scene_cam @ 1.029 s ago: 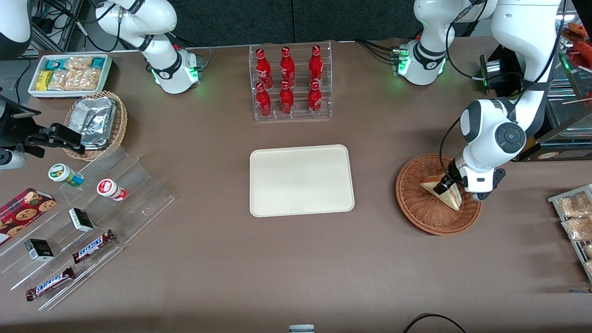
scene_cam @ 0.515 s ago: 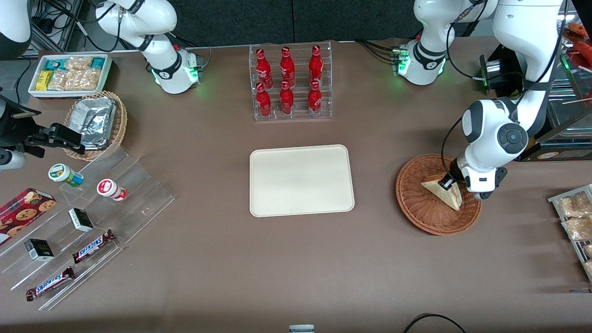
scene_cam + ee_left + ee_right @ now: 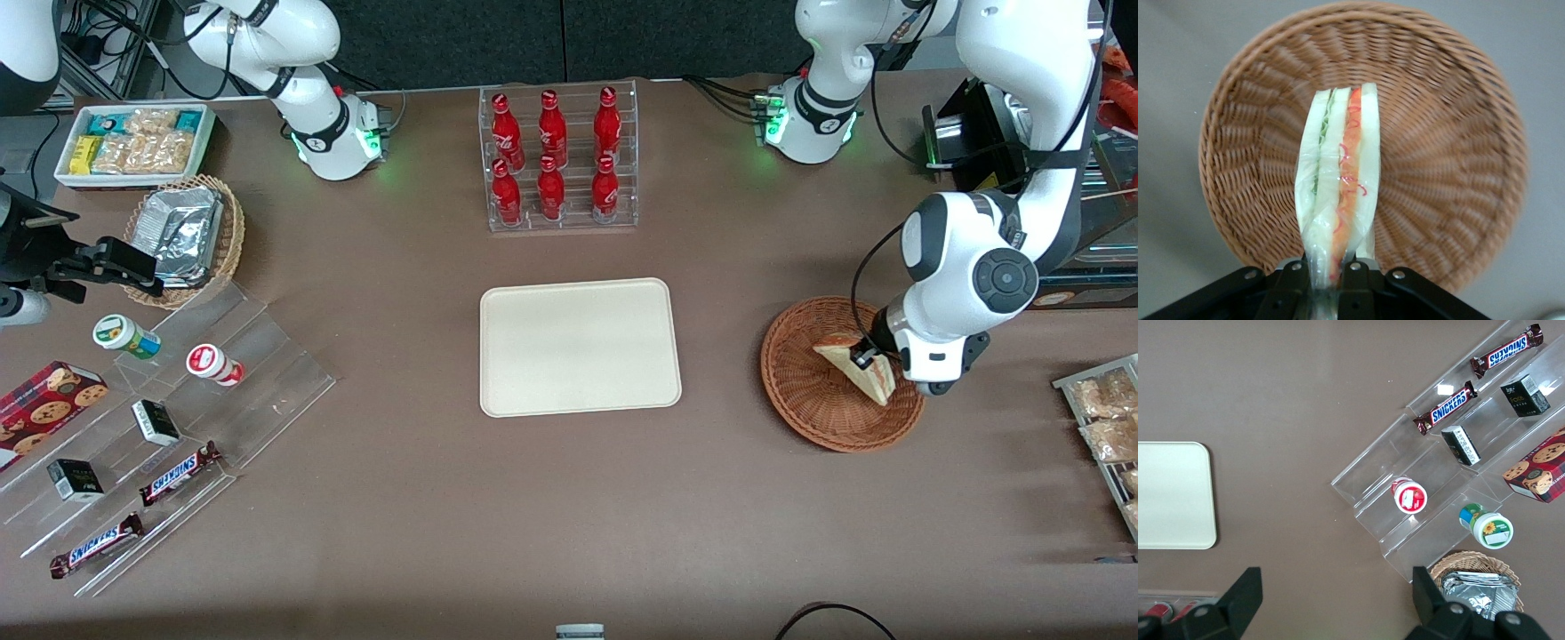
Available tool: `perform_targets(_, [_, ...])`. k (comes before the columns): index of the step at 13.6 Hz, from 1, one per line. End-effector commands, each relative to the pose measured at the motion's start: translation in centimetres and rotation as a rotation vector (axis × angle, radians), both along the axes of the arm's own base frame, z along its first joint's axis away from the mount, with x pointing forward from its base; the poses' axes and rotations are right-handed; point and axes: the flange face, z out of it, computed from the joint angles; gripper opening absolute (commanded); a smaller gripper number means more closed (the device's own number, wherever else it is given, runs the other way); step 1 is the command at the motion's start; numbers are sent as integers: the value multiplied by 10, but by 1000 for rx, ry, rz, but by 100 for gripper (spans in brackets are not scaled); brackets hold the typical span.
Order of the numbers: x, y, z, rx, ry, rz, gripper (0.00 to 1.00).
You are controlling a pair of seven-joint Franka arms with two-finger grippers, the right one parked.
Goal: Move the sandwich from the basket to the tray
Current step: 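Lift the sandwich and carry it over the white tray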
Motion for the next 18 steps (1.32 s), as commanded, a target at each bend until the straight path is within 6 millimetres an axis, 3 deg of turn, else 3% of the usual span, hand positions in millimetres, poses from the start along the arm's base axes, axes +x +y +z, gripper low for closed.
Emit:
perform_targets(1, [5,-62,33,24,25,-110,0])
perform_targets(2, [4,-79,40,25,36,-139,0])
perform_targets(4, [-1,-140,47,16,22,-212,0])
perform_targets(7, [-18,-211,61,-2,-2,-319,0])
perform_targets(11, [-31,-295,58,-39,-24,-436,0])
perform_targets(14, [-28,-355,43,-71,-30,-510,0])
perform_targets(18, [-33,-395,27,-115,-20,-627,0])
